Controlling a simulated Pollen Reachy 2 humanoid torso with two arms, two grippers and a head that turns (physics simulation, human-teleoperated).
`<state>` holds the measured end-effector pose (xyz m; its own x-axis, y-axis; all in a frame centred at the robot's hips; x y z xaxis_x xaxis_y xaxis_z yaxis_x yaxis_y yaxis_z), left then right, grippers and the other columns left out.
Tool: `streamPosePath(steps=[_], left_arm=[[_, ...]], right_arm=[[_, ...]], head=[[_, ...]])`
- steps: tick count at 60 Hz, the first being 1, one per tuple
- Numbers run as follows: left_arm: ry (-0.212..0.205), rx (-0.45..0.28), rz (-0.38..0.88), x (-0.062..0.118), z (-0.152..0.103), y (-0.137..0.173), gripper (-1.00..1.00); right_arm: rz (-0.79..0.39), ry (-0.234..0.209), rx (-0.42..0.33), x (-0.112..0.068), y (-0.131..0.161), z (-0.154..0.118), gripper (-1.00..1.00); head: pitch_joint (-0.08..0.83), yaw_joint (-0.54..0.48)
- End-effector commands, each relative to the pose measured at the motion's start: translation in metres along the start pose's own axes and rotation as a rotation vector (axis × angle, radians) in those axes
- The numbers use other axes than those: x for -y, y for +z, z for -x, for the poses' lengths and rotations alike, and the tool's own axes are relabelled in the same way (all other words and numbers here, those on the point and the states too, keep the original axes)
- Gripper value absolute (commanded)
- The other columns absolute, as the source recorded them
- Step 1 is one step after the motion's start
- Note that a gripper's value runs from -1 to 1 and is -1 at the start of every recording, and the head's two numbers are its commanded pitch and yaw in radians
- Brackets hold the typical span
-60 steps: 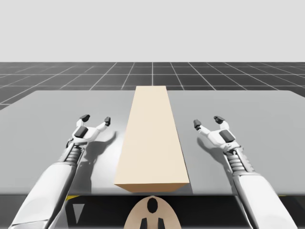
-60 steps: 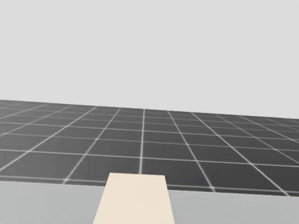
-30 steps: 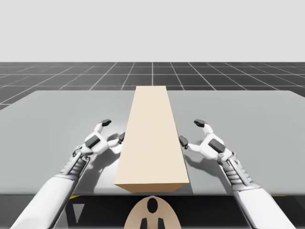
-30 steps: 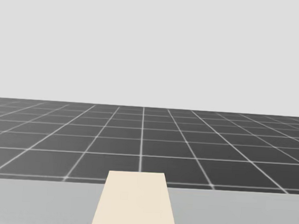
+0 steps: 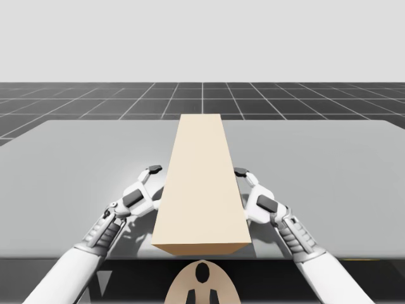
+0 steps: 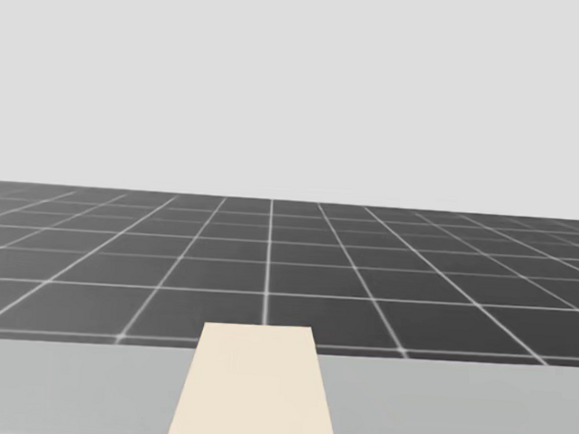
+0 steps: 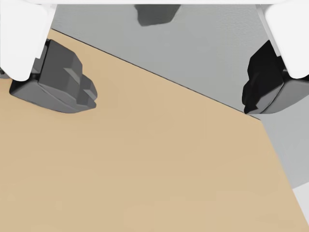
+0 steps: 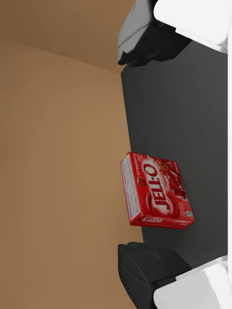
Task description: Retrieve the object from inside the box.
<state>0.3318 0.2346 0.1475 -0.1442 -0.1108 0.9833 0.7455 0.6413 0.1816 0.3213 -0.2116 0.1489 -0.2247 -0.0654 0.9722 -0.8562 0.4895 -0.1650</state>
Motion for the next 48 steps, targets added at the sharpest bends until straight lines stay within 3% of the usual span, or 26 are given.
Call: streamPosePath(steps=[1, 4, 10, 11, 17, 25, 33, 36, 48], left_arm=[[-0.010, 0.013, 0.029, 0.007, -0.002, -0.005, -1.00], [-0.014, 0.011, 0.027, 0.007, -0.001, -0.006, -1.00], [-0.019, 0.011, 0.025, 0.007, -0.001, -0.006, -1.00], [-0.019, 0.012, 0.024, 0.007, -0.001, -0.006, -1.00], [-0.023, 0.011, 0.024, 0.007, 0.000, -0.006, -1.00], [-0.028, 0.010, 0.021, 0.007, 0.000, -0.007, -1.00], [-0.034, 0.011, 0.018, 0.006, 0.000, -0.007, -1.00], [-0.035, 0.014, 0.013, 0.006, 0.000, -0.006, -1.00], [-0.045, 0.020, 0.000, 0.003, -0.001, -0.005, -1.00]], right_arm=[[-0.120, -0.029, 0.013, -0.005, -0.015, 0.010, -1.00], [-0.158, -0.015, 0.010, -0.006, -0.019, 0.015, -1.00], [-0.214, -0.031, 0.038, -0.006, -0.031, 0.028, -1.00], [-0.215, -0.050, 0.037, -0.004, -0.034, 0.033, -1.00], [-0.211, -0.050, 0.047, 0.004, -0.043, 0.045, -1.00], [-0.231, -0.115, 0.064, 0.018, -0.056, 0.058, -1.00], [-0.253, -0.131, 0.070, 0.025, -0.070, 0.070, -1.00], [-0.267, -0.148, 0.073, 0.025, -0.077, 0.074, -1.00], [-0.343, -0.145, 0.082, 0.012, -0.113, 0.079, -1.00]], head=[[0.018, -0.05], [0.021, -0.05], [0.027, -0.05], [0.030, -0.05], [0.035, -0.06], [0.045, -0.06], [0.048, -0.06], [0.049, -0.06], [0.053, -0.05]])
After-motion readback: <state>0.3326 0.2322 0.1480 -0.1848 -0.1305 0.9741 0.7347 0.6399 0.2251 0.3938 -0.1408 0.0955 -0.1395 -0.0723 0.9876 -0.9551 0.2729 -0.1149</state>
